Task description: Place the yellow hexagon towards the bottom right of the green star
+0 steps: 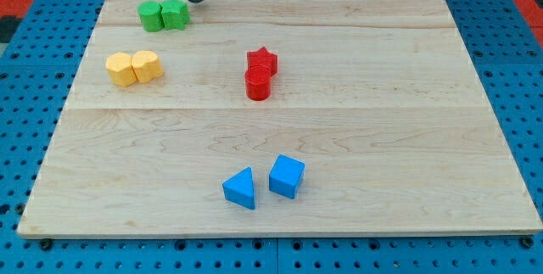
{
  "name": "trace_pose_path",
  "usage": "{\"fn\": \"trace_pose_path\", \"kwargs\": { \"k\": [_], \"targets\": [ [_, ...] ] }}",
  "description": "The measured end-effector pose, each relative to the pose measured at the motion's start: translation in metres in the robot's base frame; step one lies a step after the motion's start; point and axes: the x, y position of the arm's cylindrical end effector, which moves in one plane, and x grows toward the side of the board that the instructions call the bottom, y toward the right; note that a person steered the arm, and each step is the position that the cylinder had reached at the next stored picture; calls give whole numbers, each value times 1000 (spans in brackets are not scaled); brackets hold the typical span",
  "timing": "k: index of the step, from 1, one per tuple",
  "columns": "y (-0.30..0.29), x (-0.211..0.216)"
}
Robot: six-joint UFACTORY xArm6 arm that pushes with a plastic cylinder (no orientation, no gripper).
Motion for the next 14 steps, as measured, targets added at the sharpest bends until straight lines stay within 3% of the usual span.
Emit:
{"fn": "trace_pose_path", "kwargs": {
  "k": [3,6,9,12,14],
  "targets": [
    [-36,-14],
    [-20,109],
    [7,121],
    [-71,100],
    [-121,138]
  ]
}}
